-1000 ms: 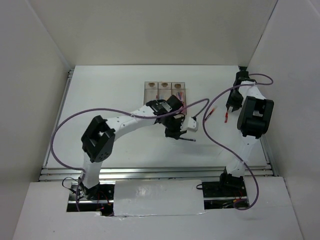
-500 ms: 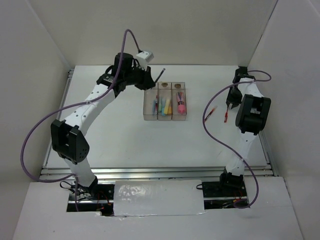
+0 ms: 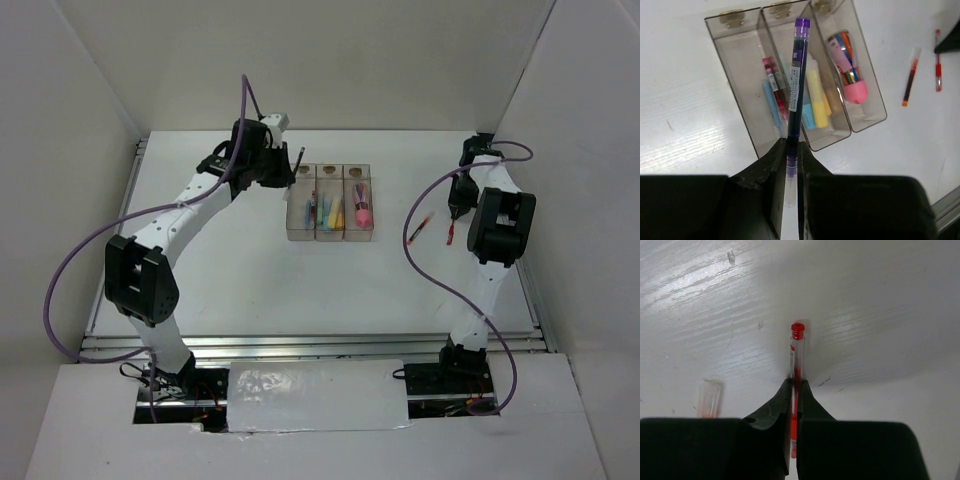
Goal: Sort the stationery into containers
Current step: Pick up the pen from the center of the board.
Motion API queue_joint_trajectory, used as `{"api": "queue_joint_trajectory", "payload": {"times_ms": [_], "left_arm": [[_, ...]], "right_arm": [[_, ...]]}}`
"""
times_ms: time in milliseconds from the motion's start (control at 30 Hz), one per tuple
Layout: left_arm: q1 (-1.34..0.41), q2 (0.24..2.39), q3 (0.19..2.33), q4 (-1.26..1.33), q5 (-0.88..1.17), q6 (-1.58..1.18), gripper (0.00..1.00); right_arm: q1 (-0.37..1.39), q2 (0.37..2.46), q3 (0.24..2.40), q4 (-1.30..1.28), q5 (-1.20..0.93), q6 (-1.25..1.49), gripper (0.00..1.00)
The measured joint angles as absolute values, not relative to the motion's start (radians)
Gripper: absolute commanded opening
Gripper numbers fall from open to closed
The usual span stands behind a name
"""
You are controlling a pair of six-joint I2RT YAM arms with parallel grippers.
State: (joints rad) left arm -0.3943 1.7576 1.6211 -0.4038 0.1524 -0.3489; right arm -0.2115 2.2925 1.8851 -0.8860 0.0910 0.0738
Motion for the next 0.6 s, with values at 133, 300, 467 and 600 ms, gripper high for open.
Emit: {"api": "queue_joint_trajectory", "payload": {"times_ms": [133, 300, 467, 600], "left_arm": [[-0.398, 1.822, 1.651, -0.44, 0.076, -0.414, 0.0], [-0.414, 1.95, 1.698, -0.499, 0.032, -0.475, 0.04], [-0.424, 1.978, 1.688, -0.518, -0.005, -0.508, 0.23], [-0.427, 1.979, 1.689, -0.506, -0.022, -0.528, 0.29]], "right_arm": [[-0.212, 2.292, 1.89, -0.893, 0.072, 0.062, 0.0], [-0.213, 2.288, 1.888, -0.902, 0.009, 0.041, 0.0], [-0.214, 2.215, 1.824, -0.896, -0.051, 0.007, 0.0], [-0.213, 2.104, 1.805, -0.9, -0.101, -0.02, 0.0]]}}
